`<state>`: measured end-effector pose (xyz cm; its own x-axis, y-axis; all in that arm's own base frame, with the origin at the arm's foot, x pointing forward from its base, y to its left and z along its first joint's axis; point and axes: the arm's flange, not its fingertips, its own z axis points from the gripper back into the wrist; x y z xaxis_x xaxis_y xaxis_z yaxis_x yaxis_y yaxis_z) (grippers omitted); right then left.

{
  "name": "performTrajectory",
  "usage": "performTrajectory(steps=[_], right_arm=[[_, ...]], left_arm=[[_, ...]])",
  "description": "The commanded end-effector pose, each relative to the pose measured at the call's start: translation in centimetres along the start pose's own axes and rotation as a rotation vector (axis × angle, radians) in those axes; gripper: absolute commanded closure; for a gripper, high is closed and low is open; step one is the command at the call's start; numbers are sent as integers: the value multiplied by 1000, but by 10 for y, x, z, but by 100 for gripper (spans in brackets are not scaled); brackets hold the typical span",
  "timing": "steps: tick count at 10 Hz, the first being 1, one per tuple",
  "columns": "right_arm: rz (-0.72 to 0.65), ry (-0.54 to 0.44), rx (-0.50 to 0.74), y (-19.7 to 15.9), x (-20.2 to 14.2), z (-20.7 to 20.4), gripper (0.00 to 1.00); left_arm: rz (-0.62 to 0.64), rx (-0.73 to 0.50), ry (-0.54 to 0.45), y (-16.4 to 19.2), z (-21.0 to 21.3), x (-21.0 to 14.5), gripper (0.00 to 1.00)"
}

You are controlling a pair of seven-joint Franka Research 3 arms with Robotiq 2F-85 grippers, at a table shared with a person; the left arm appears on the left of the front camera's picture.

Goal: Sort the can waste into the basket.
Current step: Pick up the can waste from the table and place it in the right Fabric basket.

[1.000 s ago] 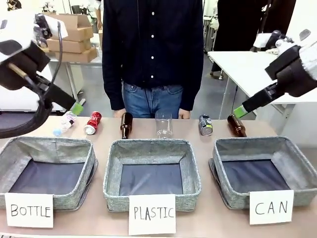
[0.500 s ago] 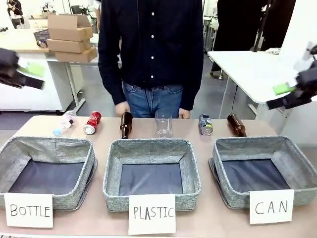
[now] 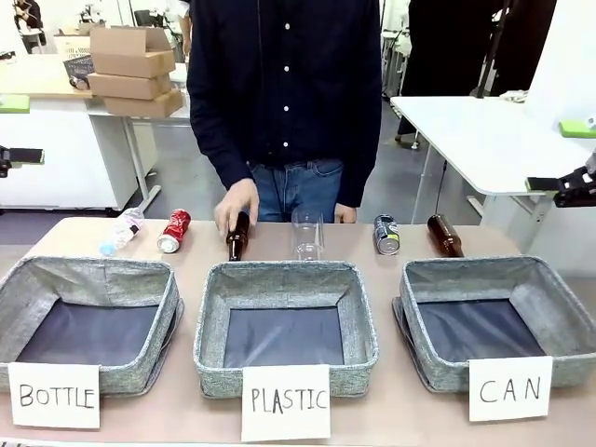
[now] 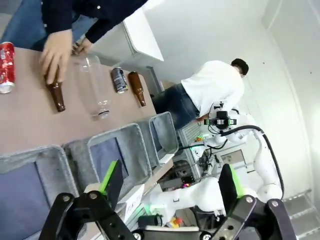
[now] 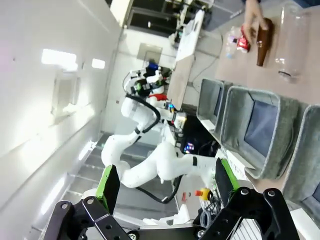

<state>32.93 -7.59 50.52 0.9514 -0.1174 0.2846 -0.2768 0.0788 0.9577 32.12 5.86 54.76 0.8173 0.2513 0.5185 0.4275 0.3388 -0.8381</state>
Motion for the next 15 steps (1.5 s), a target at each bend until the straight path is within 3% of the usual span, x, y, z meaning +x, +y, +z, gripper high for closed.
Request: performTrajectory(steps=[1,5,6,8,10,12,13,14,15], right_arm=[[66,36,-4,10,1,-7,0],[30,50,-25,9,-4,-10,0],[78,98,-155,16,15,-38,0],[62,14,-562,16,71,-103,0],[75,-27,-874,-2,109,-153,0],[61,-1,-1003,-22,125,-185,0],[50,-38,-1085,-31,127,-191,0],[70,-41,-998,-29,120,-188,0],[160,-44,-1012,-28,119,-192,0]], left_arm=[[-37,-100,1,-15,6,-1,0],[-37,-100,1,-15,6,-1,0],[-37,-100,1,-15,6,-1,0],[-37,-100,1,-15,6,-1,0],[-37,-100,1,-15,6,-1,0],[-37,-100,1,-15,6,-1,0],[-37,-100,1,-15,6,-1,0],[-37,-100,1,-15,6,-1,0],[-37,-100,1,-15,6,-1,0]])
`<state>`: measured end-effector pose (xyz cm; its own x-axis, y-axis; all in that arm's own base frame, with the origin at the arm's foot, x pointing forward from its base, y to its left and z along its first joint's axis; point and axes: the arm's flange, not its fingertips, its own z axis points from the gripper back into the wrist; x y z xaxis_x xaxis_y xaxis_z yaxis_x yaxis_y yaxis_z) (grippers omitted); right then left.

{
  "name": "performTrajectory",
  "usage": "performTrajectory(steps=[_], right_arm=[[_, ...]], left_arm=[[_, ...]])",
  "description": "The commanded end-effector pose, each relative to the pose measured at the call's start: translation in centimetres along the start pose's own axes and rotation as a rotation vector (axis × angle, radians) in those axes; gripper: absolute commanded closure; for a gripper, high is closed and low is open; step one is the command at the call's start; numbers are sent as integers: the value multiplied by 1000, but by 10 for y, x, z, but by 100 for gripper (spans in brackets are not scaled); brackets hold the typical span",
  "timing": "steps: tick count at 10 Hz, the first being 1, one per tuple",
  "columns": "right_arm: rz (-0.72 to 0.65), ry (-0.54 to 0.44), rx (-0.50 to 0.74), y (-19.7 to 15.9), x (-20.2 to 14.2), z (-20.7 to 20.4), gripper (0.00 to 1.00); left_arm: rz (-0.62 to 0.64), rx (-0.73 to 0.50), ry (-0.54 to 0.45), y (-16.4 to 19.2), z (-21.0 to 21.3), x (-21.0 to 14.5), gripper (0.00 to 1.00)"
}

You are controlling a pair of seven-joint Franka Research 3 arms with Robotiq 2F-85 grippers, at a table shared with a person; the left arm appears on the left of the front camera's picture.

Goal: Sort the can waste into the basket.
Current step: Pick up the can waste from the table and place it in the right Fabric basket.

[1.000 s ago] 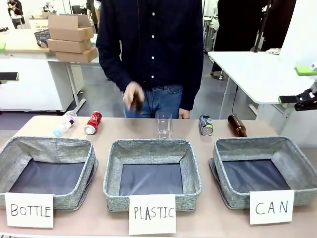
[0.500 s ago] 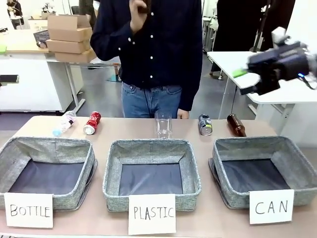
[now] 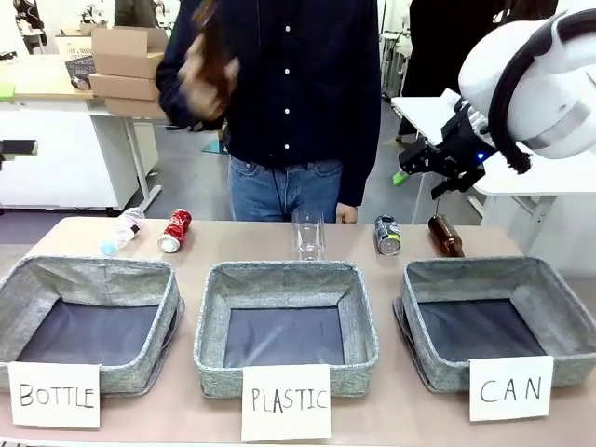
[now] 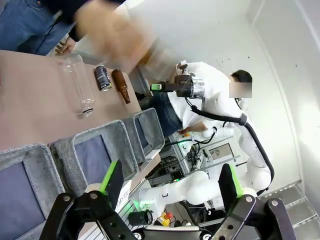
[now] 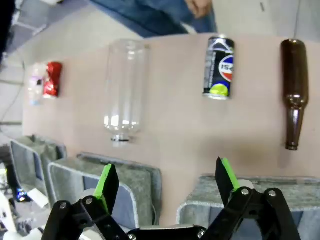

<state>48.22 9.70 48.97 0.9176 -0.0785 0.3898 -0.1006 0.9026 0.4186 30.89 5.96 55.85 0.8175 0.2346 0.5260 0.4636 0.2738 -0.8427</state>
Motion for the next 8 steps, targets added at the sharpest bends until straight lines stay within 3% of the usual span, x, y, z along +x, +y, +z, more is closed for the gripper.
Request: performTrajectory(steps=[1,2,3,6,8], right_arm=[[28,-31,27,7,0,13,0],[0,0,0,0,0,0,0],[5,41,-140,11,5,-5,0],[-68,194,-335,31,102,-113,0],[-105,261,-465,25,127,-172,0]], left_arm=[[-26,-27,-12,-1,-2,3,0],[-26,-27,-12,-1,-2,3,0],[-26,-27,-12,-1,-2,3,0],[-26,-27,-12,-1,-2,3,0],[-26,-27,-12,-1,-2,3,0]])
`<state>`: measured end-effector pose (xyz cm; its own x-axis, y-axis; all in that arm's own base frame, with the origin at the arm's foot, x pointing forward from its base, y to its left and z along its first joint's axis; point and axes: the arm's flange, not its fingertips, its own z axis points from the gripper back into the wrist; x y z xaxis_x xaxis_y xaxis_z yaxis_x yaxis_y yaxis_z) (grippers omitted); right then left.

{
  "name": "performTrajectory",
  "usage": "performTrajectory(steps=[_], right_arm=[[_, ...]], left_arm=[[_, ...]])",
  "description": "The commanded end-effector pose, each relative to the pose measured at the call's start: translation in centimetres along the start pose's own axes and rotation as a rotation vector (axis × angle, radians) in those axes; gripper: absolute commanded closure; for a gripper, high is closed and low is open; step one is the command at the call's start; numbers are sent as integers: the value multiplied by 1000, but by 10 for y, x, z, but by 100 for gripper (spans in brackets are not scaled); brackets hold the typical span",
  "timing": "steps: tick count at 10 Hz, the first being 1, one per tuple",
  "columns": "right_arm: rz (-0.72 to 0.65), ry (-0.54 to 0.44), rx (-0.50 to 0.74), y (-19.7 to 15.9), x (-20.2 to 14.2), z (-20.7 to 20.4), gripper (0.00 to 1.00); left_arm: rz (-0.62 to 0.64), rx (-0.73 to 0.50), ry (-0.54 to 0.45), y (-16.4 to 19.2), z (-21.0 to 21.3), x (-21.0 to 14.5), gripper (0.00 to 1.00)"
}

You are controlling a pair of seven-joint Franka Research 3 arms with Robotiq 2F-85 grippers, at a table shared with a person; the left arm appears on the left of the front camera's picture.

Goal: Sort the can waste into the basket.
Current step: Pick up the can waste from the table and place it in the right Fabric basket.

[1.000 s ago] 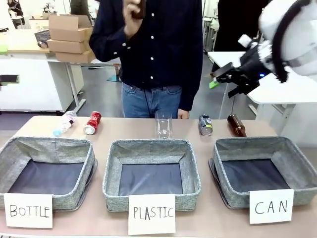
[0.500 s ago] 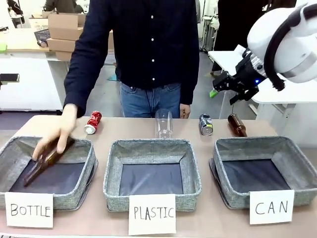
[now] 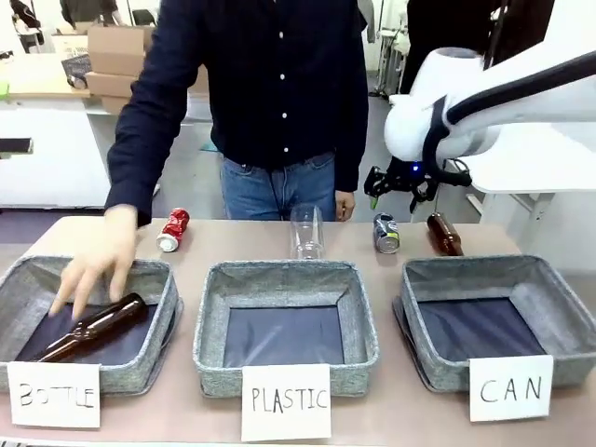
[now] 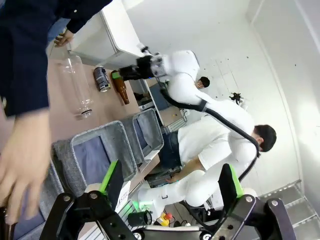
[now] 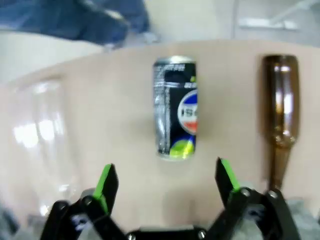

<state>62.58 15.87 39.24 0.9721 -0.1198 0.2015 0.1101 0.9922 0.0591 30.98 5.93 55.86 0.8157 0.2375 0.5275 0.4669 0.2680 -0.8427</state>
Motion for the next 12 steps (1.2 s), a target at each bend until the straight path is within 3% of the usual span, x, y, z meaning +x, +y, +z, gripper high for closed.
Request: performTrajectory(steps=[1,5,8,12], right_arm=[[-6,116,-78,32,42,-10,0],[-101,150,-241,37,50,-59,0],[-141,102,-277,18,51,-72,0],[-97,160,-234,5,53,-89,0]], left_arm=[[-25,-20,-9,-1,-1,2,0],[-25,-20,-9,-1,-1,2,0],[-25,-20,-9,-1,-1,2,0],[-25,-20,-9,-1,-1,2,0]])
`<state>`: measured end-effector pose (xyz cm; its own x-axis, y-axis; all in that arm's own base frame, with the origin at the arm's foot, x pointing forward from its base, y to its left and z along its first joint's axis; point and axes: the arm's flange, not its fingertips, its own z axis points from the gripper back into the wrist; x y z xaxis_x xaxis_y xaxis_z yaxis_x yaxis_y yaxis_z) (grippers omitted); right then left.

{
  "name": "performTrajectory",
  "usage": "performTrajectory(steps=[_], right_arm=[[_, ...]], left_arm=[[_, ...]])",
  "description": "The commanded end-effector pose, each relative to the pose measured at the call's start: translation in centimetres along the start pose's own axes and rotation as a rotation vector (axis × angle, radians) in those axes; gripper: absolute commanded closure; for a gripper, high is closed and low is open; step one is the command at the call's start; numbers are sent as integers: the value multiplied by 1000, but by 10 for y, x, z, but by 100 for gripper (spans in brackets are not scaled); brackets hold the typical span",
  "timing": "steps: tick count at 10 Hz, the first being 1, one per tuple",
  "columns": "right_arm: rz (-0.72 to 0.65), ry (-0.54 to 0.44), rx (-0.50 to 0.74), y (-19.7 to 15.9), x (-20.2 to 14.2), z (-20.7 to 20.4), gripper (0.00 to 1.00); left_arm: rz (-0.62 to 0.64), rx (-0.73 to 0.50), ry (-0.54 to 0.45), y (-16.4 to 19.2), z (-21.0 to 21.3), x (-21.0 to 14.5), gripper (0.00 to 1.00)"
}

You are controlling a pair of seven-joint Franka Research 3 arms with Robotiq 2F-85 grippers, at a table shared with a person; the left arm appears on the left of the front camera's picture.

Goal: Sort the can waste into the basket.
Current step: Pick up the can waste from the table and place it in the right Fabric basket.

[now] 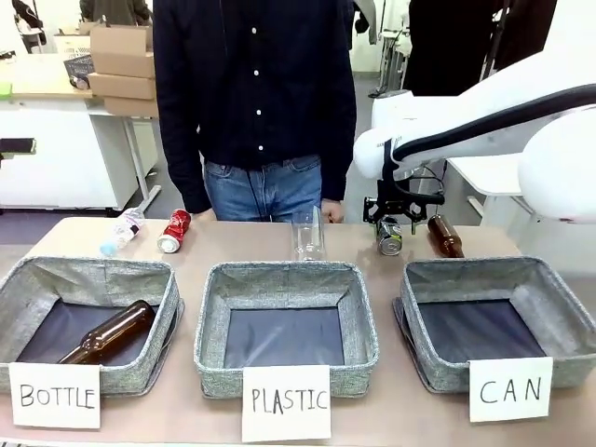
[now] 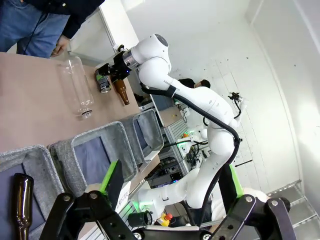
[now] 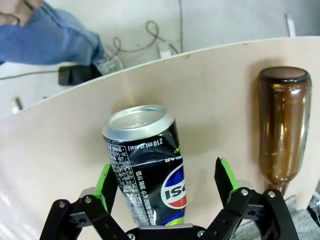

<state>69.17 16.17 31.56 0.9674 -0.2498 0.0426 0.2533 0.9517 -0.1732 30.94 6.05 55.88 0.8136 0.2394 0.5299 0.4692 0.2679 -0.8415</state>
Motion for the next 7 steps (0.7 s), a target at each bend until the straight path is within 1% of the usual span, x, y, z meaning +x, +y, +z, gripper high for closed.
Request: performTrajectory(steps=[1,3,4,5,6,7], right_arm=[[37,-1,21,1,5,-1,0],[54,36,44,2,7,-4,0],[66,41,50,3,7,-6,12],[70,55,57,4,6,-6,20],[78,60,63,4,6,-7,32],[85,66,73,5,6,-8,40]], left_arm=[[-22,-19,-6,-1,-2,2,0],[-22,-19,-6,-1,-2,2,0],[-22,-19,-6,-1,-2,2,0],[-22,-19,-6,-1,-2,2,0],[-22,-19,-6,-1,-2,2,0],[-22,-19,-6,-1,-2,2,0]])
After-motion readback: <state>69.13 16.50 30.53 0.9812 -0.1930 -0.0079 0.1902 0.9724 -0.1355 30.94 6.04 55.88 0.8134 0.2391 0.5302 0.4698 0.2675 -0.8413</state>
